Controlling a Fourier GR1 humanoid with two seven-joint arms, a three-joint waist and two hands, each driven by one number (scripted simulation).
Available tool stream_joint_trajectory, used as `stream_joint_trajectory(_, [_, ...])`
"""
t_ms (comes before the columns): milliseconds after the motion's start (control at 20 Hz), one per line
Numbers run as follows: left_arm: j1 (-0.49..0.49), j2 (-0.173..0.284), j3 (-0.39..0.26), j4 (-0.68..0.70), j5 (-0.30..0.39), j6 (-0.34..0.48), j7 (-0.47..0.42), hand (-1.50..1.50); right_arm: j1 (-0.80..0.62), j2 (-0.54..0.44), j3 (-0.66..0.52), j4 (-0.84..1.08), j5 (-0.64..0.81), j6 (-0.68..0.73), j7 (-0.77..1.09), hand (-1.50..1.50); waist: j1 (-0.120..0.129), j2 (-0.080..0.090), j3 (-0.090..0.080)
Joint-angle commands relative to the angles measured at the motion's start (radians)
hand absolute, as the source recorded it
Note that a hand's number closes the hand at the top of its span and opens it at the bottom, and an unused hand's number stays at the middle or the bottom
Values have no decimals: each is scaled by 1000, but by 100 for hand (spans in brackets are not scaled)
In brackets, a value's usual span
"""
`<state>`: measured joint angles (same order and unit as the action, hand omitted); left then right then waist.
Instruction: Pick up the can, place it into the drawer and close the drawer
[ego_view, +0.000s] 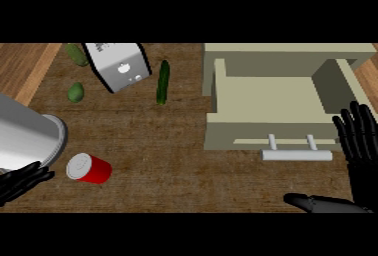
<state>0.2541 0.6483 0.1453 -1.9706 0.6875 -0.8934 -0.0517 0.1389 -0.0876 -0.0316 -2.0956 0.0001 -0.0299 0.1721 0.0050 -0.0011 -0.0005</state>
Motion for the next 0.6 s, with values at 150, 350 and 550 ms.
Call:
stream_joint_trajectory(150, [-59,41,52,115,100,-51,79,-150,53,4,-34,59,-15,43,-85,-150,-8,1,1])
stream_joint_trajectory(350, [-98,33,71,202,101,-74,102,-150,162,25,1,5,-1,74,-142,-150,-11,1,1])
stream_joint_trajectory(550, [-76,-79,87,182,-20,-116,93,-150,156,-5,-77,-34,-60,99,-95,-150,-7,0,0])
